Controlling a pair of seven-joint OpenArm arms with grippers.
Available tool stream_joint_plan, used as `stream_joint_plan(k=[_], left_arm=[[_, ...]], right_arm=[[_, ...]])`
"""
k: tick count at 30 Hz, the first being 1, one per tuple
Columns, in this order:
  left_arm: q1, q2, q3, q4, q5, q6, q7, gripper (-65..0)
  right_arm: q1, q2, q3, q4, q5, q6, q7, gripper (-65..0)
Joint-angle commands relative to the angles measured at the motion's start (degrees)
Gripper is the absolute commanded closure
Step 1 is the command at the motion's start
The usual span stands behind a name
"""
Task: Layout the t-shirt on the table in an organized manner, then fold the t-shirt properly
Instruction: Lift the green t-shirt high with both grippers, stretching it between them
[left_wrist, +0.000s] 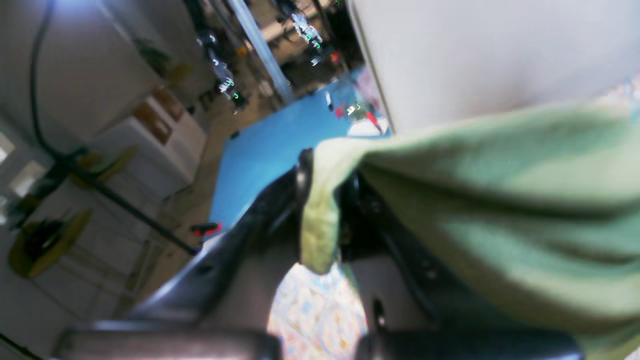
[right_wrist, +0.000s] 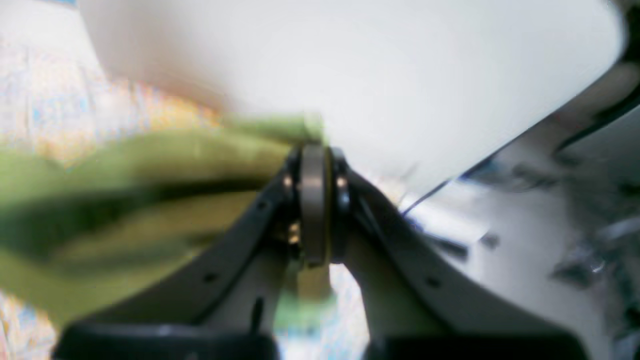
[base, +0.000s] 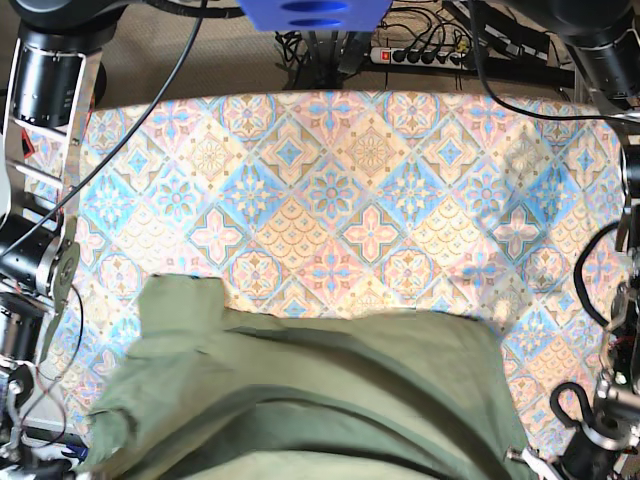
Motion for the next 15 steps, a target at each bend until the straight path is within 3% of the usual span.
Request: stream_joint_plan(k=[1,6,15], left_arm=[[-3.57,0.27,-0.23,-0.46,0.46,0.74,-1.92,0.0],[-8.66,2.38,0.83,-4.68,0.37,0.74,-1.92,0.0],[-9.19,2.38,1.0,-4.86,0.28,0.74,-1.92,0.0]], right_arm=[[2.14,0.73,-0.57,-0.41,0.66,-0.32,2.85,-1.0],[2.14,0.65,-1.54,-2.17,0.57,-0.32,6.98,-1.0],[2.14,0.65,-1.54,-2.17,0.4,-0.32,7.51,-1.0]])
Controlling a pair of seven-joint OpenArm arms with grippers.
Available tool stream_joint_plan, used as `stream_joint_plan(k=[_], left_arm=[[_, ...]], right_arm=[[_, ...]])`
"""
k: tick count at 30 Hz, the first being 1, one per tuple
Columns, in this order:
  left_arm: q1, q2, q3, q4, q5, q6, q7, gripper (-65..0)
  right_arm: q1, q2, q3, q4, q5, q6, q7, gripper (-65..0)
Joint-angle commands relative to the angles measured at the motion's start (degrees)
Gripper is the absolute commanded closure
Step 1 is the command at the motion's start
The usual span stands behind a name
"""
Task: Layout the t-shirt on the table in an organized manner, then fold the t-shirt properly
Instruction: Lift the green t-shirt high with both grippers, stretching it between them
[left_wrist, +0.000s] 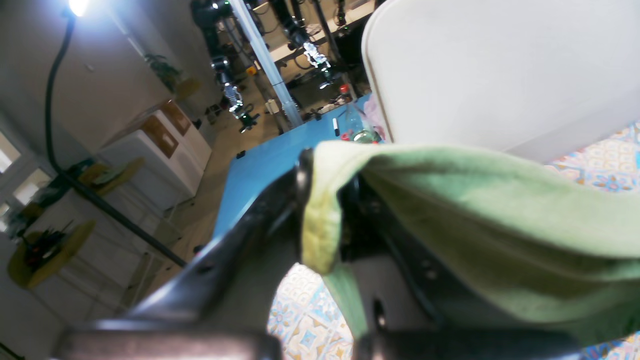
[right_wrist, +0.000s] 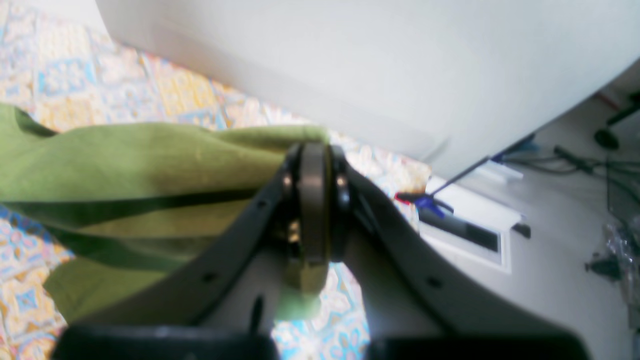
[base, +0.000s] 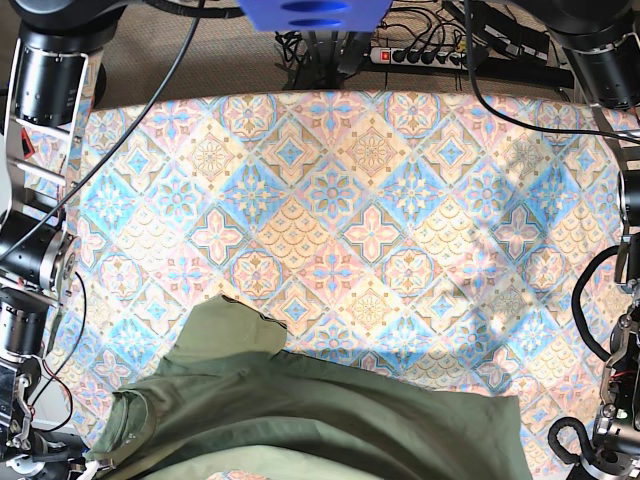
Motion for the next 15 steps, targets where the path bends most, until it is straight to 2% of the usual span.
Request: stream_joint_plan(k=[1,9,12,15], left_arm=[[-2.5,-0.49,-0.74,0.43,0.46,0.63,-1.9,0.0],[-4.44,-0.22,-1.01,0.25,0.63,0.81,-4.1,0.0],[-5.76,-0.49,-1.45,0.25,0.55,0.99,-4.28,0.0],[-5.41,-0.58,-5.49,0.25,0.55,1.07,-4.19,0.0]], right_arm=[[3.03,0.47,0.34,1.09,1.38,-0.45,2.24,-1.0],[3.03,0.47,1.14,1.35,1.73,-0.45,7.17,-0.9],[3.03,0.47,5.79,2.67,1.73,-0.45,8.13,-0.8],[3.03,0.56,10.19,3.37,1.47,-0.45,8.04,-0.8]])
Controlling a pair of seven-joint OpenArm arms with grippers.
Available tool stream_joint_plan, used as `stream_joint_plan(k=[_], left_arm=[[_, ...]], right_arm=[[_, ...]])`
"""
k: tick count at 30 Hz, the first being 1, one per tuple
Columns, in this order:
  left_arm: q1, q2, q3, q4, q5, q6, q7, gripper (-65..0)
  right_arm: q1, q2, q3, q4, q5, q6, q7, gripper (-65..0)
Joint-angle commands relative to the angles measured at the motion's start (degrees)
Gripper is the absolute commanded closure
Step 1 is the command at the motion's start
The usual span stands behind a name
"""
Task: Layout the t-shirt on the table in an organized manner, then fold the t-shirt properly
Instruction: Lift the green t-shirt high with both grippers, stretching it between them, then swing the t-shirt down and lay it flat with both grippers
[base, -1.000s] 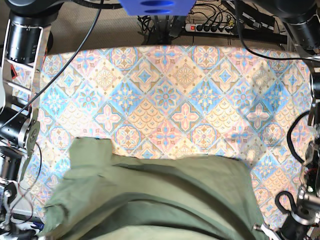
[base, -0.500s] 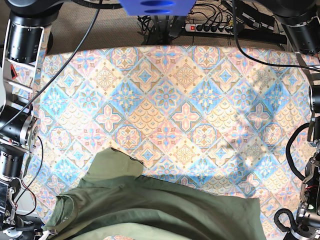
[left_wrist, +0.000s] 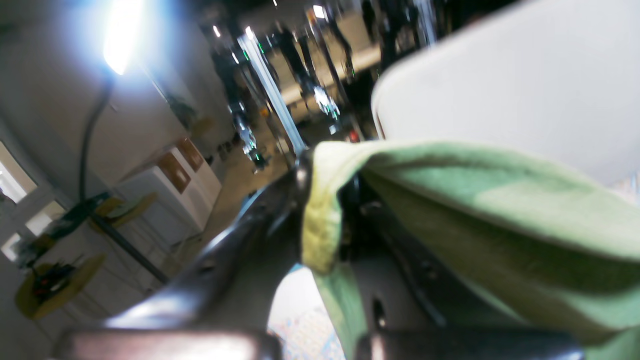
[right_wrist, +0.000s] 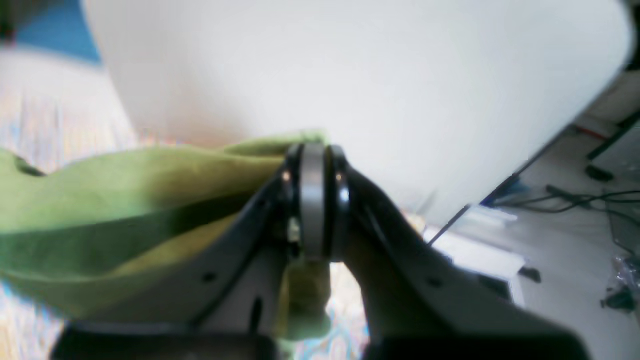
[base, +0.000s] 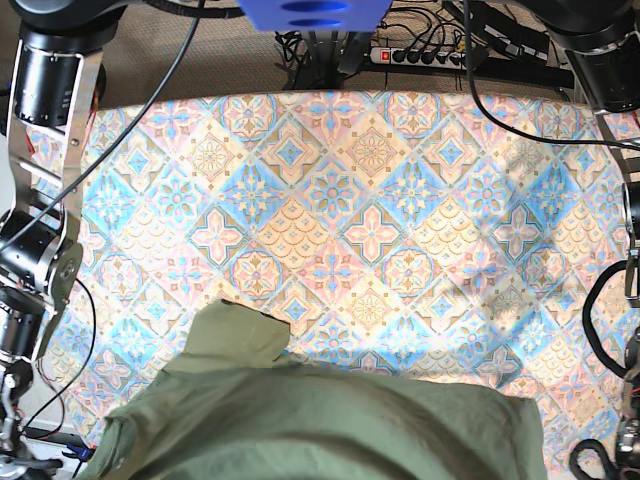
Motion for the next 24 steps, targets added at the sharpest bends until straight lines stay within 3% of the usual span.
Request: stream_joint_plan(k=[1,5,7,9,12,17,21,24], left_arm=[[-1.78,-0.84,-2.55,0.36,0.41,0.86,-1.24,0.0],[0.86,-1.28,-6.68,1.95,0.33,0.86,-1.06,0.0],[3.5,-3.56,-6.94,4.14,0.24,0.86,-1.06,0.0],[8.51,-5.94,-8.61,8.19,0.24,0.86,-1.15,0.0],[18.18,-8.75,-13.62,14.78,0.24,0.86,-1.15,0.0],[31.28,-9.19,-20.22,21.81,0.5,0.86,-1.06,0.0],[38.75,-9.45,-21.01,25.86,0.59,0.77,-1.06,0.0],[45.43,-9.45,-25.58,27.0,0.59,0.59,-1.06,0.0]], right_arm=[[2.53,0.67,0.84,1.32,1.08,-0.29,1.77,-0.8],[2.53,1.81,1.28,3.69,1.34,-0.29,1.6,-0.8],[2.53,2.87,1.28,6.94,1.43,-0.29,0.54,-0.8],[2.53,5.15,2.95,12.04,2.13,-0.29,-3.24,-0.8],[2.53,6.12,6.99,18.81,5.91,-0.29,-8.87,-0.8],[2.53,7.7,7.34,29.27,8.37,-0.29,-18.54,-0.8],[-10.34,7.7,7.78,41.85,8.37,-0.29,-27.59,-0.8],[-21.06,7.7,9.98,50.64,8.37,-0.29,-29.88,-0.8]])
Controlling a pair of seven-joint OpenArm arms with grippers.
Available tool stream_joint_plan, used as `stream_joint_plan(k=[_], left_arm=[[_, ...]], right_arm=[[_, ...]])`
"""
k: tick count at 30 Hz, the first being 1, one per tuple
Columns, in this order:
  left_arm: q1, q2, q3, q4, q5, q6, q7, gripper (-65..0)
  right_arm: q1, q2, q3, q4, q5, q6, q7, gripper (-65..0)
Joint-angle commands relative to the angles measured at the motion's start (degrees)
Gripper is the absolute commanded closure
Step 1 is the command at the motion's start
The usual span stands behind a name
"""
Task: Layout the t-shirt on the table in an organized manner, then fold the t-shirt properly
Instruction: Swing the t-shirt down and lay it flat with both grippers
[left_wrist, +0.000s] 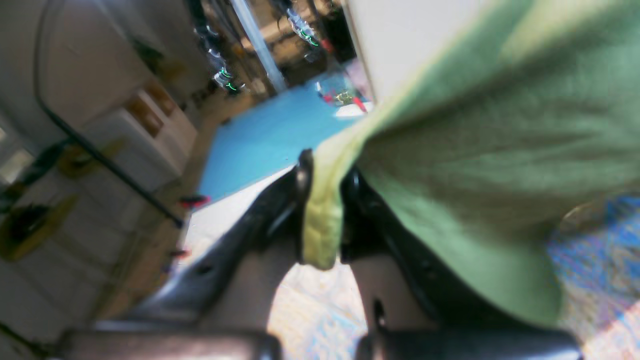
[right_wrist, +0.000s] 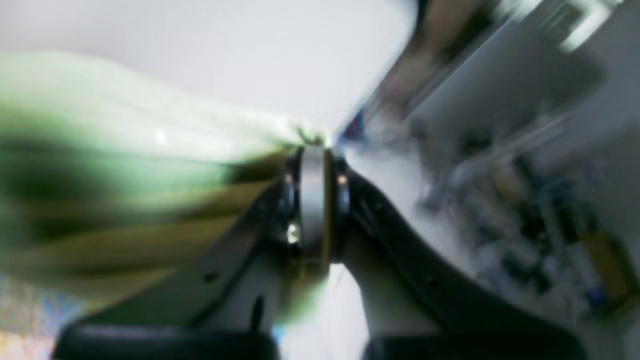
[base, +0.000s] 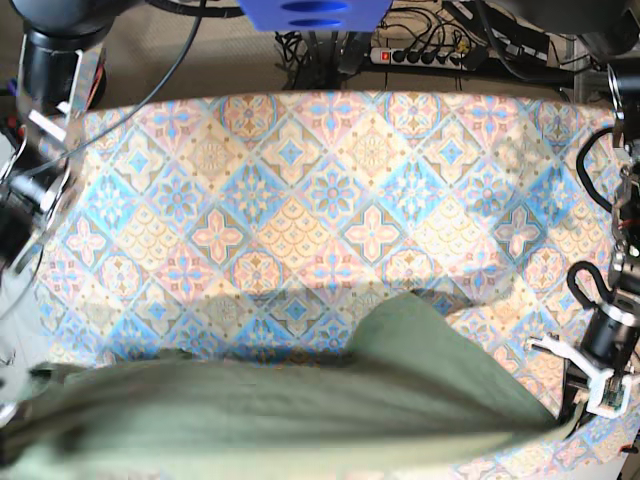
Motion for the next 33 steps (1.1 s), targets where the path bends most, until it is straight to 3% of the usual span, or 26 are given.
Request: stream_joint_plan(k=[1,4,9,18,33], left_arm=[[0.88,-1.61,-2.53,0.58,0.94,1.27,-1.32,0.0],[4.48,-1.69,-3.32,2.33,1.03,1.18,-1.32,0.0],[11.69,-5.65,-3.67,5.5,0.94,1.18,-1.24,0.0],[26.37,-10.49,-3.58,8.58,0.85,1.18,-1.24,0.0],[44.75,-8.73,-3.5,8.49,1.12,1.18,-1.24,0.0]], right_arm=[[-0.91,1.62,2.03,3.35,0.53,-0.45,1.88,-0.8],[-10.67,1.62,6.25,8.63,0.53,-0.45,1.53,-0.8],[-23.85,1.62,12.14,16.01,0.53,-0.45,1.35,-0.8],[-41.96,1.62,13.02,21.2,0.53,-0.45,1.35,-0.7],[-58.23,1.62,12.85,21.28,0.44,-0.45,1.79,-0.7]])
